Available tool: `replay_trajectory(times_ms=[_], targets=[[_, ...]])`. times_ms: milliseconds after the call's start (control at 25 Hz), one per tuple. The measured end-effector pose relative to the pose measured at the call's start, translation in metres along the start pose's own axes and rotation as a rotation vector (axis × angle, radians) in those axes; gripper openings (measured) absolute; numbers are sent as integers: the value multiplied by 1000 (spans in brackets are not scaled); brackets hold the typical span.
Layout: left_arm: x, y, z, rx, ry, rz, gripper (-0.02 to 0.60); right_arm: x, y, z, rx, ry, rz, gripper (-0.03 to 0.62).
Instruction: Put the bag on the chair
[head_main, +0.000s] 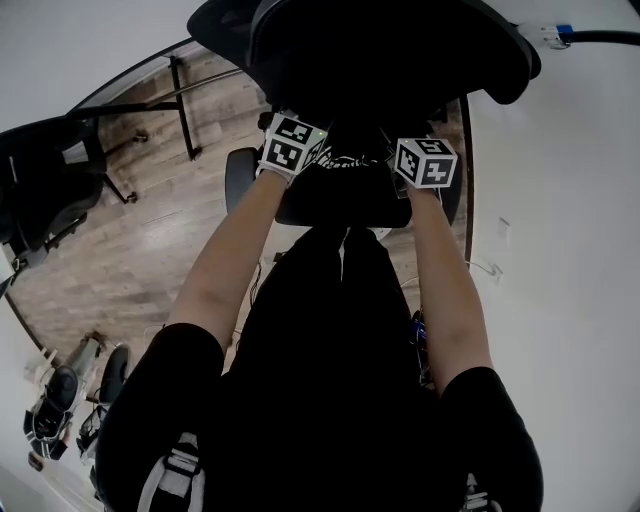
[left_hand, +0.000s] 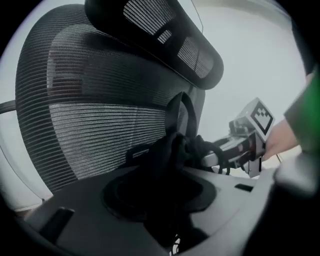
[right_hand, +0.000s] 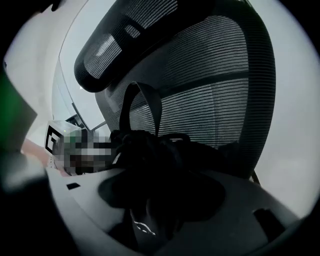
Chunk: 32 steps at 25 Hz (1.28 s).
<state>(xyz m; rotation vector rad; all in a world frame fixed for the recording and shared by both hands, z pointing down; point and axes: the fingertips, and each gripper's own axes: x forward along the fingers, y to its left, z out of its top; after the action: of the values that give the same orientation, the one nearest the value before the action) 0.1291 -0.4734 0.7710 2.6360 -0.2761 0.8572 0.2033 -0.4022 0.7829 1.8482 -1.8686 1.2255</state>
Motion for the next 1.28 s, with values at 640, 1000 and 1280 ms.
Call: replay_trajectory(times_ms=[640, 1000, 1280], targets=[[-98, -47, 56, -24, -124, 56, 239, -107, 15, 26, -128, -102, 64, 287], [-227, -143, 117, -22, -282, 34, 239, -239, 131, 62, -245, -256, 293, 272], [-309, -231, 167, 60, -419, 40, 238, -343, 203, 98, -437, -387, 432, 267]])
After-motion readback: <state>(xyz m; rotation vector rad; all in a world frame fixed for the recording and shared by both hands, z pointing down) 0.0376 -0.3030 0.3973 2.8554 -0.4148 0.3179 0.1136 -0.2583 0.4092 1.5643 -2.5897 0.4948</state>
